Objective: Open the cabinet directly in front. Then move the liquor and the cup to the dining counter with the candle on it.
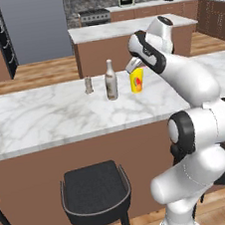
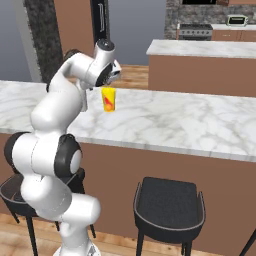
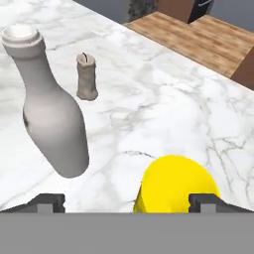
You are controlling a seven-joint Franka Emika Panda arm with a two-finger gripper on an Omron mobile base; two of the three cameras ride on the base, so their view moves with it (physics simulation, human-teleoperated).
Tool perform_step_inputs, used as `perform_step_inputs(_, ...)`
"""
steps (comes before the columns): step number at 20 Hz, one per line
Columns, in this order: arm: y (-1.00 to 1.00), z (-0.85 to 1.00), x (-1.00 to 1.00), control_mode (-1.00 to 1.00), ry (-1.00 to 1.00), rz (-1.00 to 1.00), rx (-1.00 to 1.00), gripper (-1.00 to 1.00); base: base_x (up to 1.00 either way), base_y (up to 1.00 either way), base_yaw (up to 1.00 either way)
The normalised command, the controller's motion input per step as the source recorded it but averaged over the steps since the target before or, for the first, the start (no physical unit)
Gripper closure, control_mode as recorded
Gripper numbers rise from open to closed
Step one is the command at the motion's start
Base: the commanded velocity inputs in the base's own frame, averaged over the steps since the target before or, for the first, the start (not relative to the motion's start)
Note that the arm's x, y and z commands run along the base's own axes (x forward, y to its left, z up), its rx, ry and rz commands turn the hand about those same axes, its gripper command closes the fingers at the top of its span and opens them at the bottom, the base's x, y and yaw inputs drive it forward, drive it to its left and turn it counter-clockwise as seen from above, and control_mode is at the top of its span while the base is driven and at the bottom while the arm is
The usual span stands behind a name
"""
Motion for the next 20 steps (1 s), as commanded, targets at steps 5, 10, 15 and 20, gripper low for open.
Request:
perform_step_inputs(5,-0.15,0.25,-0.74,-1.00,-0.18,0.00,0.00,-1.00,0.00,0.00,0.00)
perform_step_inputs(10,-0.02,0.50,-0.81,-1.00,-0.31,0.00,0.00,-1.00,0.00,0.00,0.00)
perform_step_inputs(15,-0.06,0.13,-1.00,-1.00,-0.32,0.00,0.00,-1.00,0.00,0.00,0.00)
perform_step_inputs(20,-0.26,0.18,-0.99,-1.00,-0.29,0.01,0.00,-1.00,0.00,0.00,0.00)
